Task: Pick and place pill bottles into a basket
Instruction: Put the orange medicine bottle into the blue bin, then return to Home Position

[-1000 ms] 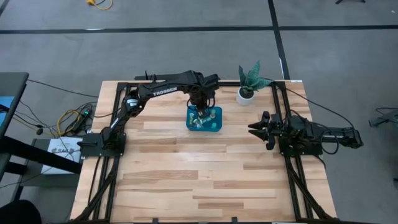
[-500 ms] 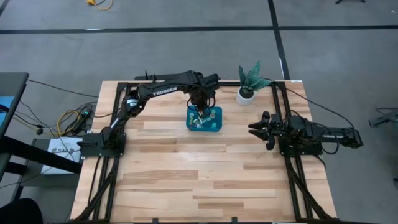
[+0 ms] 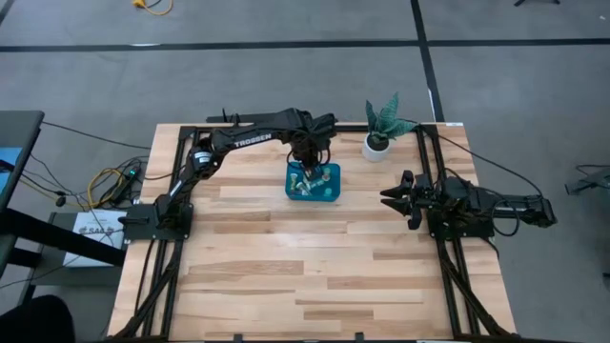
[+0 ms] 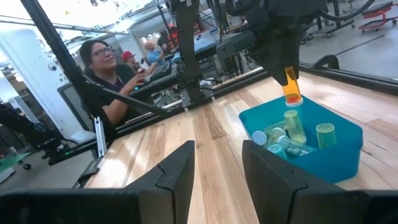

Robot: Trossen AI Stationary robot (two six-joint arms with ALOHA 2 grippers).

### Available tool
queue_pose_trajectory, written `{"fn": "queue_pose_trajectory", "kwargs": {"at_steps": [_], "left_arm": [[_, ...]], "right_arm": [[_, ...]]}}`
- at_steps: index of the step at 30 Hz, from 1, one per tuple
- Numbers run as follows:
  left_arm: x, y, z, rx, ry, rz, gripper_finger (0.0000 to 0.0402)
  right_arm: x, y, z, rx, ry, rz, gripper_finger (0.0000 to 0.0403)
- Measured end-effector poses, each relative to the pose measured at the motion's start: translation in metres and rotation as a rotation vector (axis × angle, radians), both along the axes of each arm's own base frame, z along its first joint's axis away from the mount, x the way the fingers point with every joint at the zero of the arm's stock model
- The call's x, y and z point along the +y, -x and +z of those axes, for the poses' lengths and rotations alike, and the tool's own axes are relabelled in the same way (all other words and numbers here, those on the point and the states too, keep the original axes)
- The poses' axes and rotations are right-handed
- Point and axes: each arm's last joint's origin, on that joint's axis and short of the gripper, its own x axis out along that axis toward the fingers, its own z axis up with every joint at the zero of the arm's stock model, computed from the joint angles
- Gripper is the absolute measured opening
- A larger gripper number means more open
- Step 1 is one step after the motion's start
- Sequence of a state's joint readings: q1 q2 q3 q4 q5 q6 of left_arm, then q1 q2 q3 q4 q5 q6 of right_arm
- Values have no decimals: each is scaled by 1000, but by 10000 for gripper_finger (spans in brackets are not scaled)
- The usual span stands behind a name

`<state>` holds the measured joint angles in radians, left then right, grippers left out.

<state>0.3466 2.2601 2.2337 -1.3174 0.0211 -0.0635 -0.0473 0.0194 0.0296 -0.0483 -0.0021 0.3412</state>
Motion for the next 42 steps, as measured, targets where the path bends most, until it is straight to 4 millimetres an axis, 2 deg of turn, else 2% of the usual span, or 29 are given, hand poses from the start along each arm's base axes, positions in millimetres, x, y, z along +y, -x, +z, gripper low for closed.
{"fn": "queue_pose_trajectory", "kwargs": {"at_steps": [3,9,19,42], "left_arm": [[0,0,0,0,0,1,87],[-5,-6,-19,56,37,-14,87],[-7,-6,-19,73,20,-35,90],[-7,-7,-20,64,9,-51,193]], "right_arm": [[0,0,0,0,0,0,129],[0,0,0,0,0,0,129],[0,0,0,0,0,0,129],[0,0,0,0,0,0,129]]}}
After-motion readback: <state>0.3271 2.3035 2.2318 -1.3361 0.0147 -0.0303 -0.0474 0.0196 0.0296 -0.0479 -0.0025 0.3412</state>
